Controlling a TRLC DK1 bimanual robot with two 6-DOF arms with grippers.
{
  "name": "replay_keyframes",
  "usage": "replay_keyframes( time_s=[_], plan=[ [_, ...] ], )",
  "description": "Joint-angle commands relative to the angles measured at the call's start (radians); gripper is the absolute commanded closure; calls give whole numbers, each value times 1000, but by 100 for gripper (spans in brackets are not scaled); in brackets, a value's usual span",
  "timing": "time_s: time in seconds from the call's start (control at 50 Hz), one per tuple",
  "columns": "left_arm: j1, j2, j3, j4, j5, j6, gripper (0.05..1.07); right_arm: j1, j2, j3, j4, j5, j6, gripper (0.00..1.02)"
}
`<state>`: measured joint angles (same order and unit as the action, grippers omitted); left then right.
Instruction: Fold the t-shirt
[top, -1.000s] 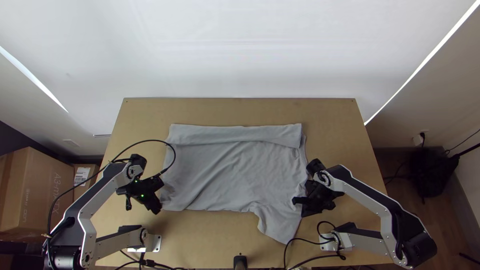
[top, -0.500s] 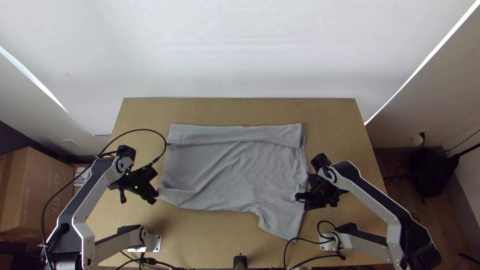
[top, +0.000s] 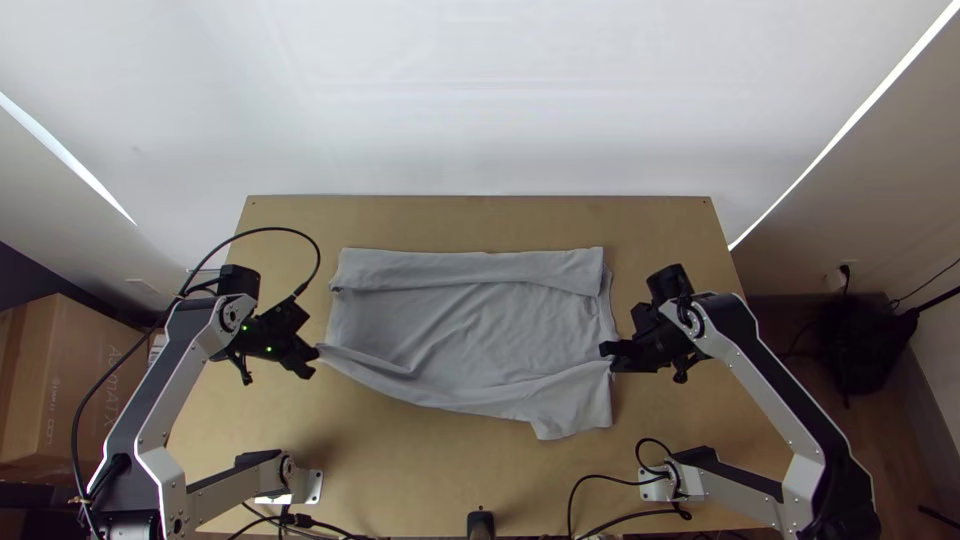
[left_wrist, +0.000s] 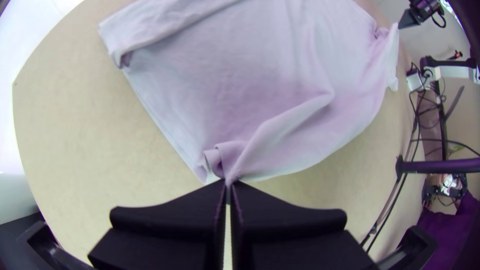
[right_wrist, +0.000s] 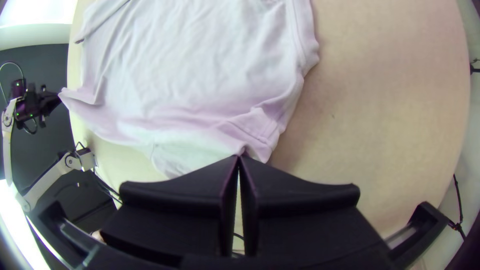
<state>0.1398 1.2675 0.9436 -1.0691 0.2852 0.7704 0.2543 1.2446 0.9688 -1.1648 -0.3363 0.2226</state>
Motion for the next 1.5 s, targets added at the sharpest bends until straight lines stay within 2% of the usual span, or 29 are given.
replay_keyframes(
  time_s=[0.0, 0.26, 0.5, 1.06, 1.48],
  plan=[
    [21, 50, 44, 26, 23, -26, 104, -23, 49, 48, -13, 6, -29, 100],
    [35, 135, 167, 109, 89, -134, 104, -73, 185, 238, -13, 6, -57, 100],
    [32, 250, 334, 161, 95, -233, 104, -101, 329, 416, -13, 6, -63, 100],
    [12, 537, 586, 181, 85, -319, 105, -156, 710, 824, -13, 8, -66, 100],
    [-16, 670, 615, 239, 75, -379, 104, -170, 966, 1133, -67, 17, -74, 100]
  ],
)
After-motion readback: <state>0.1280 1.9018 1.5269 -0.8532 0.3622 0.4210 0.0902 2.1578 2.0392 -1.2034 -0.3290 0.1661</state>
